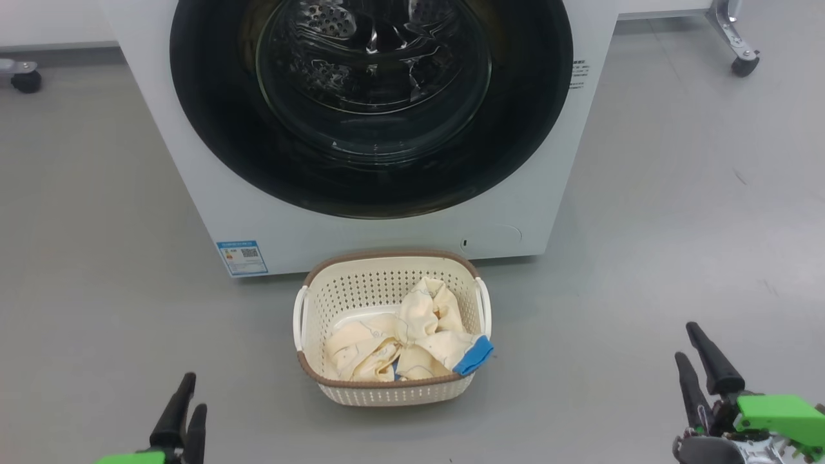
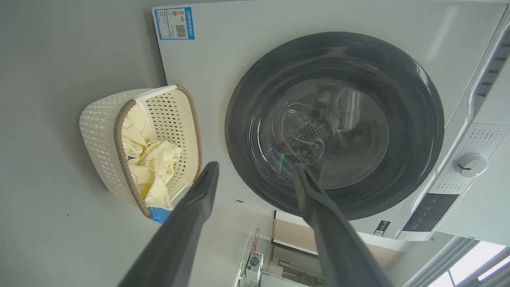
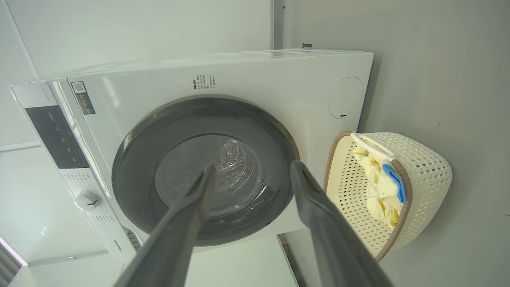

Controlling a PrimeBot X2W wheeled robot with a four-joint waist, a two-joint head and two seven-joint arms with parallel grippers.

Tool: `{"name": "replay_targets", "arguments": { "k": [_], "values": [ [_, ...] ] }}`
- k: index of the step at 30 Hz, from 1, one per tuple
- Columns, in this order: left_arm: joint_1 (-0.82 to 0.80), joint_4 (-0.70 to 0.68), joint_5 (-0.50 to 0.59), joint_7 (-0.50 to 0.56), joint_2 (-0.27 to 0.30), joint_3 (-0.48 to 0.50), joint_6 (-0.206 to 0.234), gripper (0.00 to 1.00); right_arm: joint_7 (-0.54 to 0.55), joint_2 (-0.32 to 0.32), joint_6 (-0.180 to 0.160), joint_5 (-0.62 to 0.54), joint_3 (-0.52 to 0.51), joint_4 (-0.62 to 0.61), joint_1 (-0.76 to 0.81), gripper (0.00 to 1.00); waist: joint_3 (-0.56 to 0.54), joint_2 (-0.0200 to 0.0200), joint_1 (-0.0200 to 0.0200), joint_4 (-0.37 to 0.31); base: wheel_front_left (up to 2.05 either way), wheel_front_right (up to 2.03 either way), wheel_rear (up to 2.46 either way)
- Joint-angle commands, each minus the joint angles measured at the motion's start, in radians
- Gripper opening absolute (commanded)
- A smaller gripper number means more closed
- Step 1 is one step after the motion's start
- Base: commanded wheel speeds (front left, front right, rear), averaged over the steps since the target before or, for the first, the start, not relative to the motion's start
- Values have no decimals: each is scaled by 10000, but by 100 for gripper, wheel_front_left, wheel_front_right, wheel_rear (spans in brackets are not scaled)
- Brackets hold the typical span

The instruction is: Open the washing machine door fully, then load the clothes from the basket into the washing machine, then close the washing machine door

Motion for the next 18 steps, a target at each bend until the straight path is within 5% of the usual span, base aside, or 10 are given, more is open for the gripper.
{"name": "replay_targets", "arguments": {
  "k": [1, 18],
  "values": [
    [-268, -328, -10, -62, 63, 52, -10, 100, -78, -103, -1, -49, 28, -323, -301, 100, 2, 0, 0, 5, 0, 0, 0],
    [-298, -823, 67, -575, 79, 8, -21, 100, -579, -118, -5, -486, 211, -631, -477, 100, 23, 0, 0, -15, 0, 0, 0]
  ]
}}
